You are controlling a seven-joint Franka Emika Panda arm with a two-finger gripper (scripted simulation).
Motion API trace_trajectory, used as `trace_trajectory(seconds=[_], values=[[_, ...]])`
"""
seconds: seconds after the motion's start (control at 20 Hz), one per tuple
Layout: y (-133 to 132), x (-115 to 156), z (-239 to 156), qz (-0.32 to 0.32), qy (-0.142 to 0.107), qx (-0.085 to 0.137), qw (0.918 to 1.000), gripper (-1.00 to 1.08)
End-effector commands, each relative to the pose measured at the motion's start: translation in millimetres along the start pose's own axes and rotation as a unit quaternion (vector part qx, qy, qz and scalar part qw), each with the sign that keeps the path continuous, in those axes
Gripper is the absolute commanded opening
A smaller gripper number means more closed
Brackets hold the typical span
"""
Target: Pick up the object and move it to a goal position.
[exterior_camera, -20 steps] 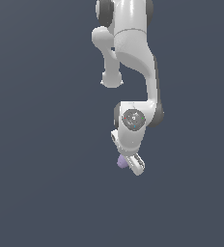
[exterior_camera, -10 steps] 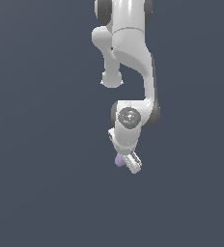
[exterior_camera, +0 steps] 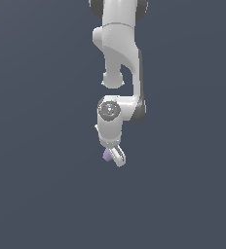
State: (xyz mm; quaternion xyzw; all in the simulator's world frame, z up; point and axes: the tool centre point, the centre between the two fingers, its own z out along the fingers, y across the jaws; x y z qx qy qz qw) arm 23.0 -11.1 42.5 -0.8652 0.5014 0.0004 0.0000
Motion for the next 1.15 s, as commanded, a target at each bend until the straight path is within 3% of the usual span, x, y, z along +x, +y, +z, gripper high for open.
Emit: trace_trajectory(seconds=[0.0, 0.6, 1.1], values=[[23.8, 15.6, -0.2, 0.001, 0.000, 0.000, 1.0000, -1.00], [117.7, 79.9, -0.5, 0.001, 0.000, 0.000, 1.0000, -1.00], [137.5, 96.4, -0.6, 0.001, 0.000, 0.000, 1.0000, -1.00]])
